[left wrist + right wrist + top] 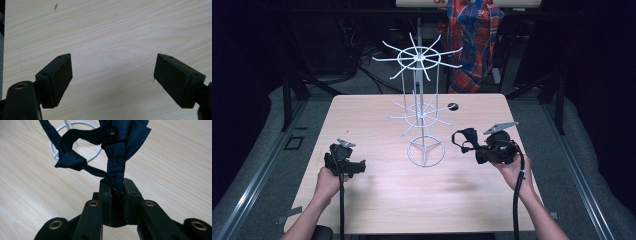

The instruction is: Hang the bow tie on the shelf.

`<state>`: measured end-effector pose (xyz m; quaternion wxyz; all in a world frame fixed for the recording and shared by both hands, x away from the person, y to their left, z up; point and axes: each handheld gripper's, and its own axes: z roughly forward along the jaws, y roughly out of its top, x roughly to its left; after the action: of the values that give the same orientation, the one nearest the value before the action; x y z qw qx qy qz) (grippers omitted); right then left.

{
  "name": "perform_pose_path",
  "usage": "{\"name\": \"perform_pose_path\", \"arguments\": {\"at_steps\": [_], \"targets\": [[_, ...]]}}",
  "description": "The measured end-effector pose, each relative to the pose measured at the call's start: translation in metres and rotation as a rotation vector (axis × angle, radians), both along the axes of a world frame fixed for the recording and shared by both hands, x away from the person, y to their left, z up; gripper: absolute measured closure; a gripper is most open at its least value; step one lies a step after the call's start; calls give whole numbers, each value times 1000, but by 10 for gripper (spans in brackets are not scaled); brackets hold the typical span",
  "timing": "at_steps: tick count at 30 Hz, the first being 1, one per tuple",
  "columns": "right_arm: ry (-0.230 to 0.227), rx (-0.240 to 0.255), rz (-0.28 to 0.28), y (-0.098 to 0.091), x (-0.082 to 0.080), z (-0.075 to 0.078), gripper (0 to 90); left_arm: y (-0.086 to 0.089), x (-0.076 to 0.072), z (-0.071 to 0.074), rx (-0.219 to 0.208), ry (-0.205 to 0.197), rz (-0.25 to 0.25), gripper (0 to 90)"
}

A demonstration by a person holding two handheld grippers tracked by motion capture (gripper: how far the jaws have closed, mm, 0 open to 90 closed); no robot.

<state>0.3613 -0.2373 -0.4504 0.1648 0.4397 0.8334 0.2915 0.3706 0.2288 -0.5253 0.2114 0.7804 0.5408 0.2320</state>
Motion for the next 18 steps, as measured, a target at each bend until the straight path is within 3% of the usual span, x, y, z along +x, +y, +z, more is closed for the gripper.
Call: {"name": "perform_pose_path", "arguments": {"at_steps": [5, 18], "targets": [[-16, 34, -8, -4, -3, 7, 791, 0, 0, 0, -1, 1, 0, 156], [-36, 58, -26, -12, -6, 14, 791, 1, 0, 0, -2, 1, 0, 155]]}}
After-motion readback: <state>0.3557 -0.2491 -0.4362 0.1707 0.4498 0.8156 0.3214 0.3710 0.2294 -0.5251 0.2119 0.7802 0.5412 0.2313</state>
